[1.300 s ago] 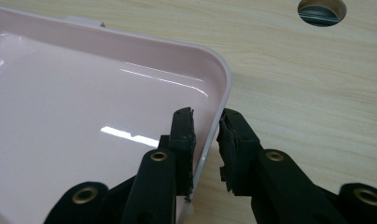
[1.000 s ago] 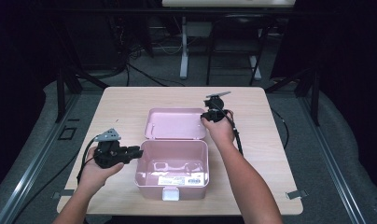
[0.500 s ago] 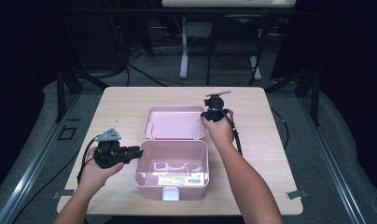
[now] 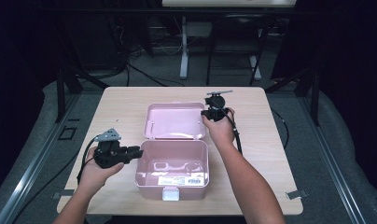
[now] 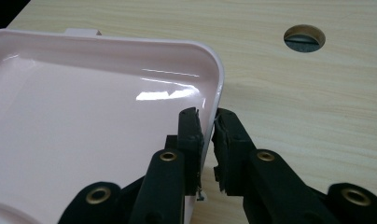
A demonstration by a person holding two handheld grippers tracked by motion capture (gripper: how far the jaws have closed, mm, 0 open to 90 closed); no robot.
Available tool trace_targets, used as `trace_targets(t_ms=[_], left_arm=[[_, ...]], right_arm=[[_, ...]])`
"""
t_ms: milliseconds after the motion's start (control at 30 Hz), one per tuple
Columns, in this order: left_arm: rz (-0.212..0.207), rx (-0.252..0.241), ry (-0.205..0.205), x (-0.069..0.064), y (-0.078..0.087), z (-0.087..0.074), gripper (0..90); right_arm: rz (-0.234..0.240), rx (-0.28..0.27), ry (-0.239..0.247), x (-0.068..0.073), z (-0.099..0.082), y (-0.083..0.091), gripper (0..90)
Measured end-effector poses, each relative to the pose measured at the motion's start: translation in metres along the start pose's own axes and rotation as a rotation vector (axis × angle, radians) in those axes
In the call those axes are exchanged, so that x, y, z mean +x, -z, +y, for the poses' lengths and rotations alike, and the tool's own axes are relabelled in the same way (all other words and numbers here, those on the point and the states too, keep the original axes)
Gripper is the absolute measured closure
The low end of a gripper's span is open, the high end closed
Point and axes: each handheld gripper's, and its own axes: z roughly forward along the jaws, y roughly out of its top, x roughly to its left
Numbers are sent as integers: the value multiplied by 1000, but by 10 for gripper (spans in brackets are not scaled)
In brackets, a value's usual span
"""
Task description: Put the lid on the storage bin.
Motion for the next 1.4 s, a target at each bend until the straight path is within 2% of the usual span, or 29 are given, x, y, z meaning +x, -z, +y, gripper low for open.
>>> trace_targets(t_ms=[100, 533, 867, 1400], left_arm=[[1, -1, 2, 0, 0, 0, 717], [0, 0, 3, 0, 0, 0, 717], [-1, -1, 5, 0, 0, 0, 718], [0, -5, 8, 0, 0, 0, 718]], right_arm=[[0, -21, 9, 1, 0, 3, 815], [-11, -35, 32, 6, 5, 16, 828], [-3, -73, 74, 8, 9, 29, 834], [27, -131, 105, 12, 10, 56, 846]])
